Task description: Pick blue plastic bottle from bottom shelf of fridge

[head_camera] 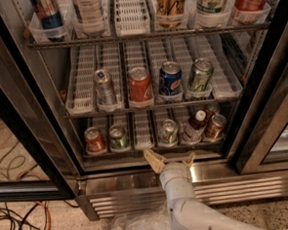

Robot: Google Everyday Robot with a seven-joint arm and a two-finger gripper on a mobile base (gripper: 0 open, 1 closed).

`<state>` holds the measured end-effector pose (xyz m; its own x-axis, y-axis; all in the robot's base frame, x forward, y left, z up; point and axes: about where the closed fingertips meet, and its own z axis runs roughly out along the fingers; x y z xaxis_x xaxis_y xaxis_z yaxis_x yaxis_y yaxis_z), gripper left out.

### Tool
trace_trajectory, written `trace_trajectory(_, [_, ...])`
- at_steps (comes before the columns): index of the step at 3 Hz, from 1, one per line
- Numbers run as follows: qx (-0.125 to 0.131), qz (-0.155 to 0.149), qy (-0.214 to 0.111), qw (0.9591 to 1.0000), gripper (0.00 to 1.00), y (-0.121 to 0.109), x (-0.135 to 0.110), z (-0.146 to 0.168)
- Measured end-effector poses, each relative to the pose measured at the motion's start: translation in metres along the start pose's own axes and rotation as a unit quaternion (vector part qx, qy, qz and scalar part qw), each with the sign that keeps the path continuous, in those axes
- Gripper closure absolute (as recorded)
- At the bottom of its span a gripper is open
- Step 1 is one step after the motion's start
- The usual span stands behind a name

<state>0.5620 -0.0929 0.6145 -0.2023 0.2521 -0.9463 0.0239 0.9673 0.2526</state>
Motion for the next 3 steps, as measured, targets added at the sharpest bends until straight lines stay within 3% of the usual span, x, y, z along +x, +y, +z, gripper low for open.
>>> trace_trajectory(1, [0.082,0.018,-0.018,0.9963,0.0,-0.046,-0.001,-0.006])
trace_trajectory(2, [0.121,0.015,-0.032,0.992,0.0,-0.077,-0.002,-0.013])
trace_trajectory(3, [0.121,0.015,-0.032,0.992,0.0,-0.077,-0.002,-0.013])
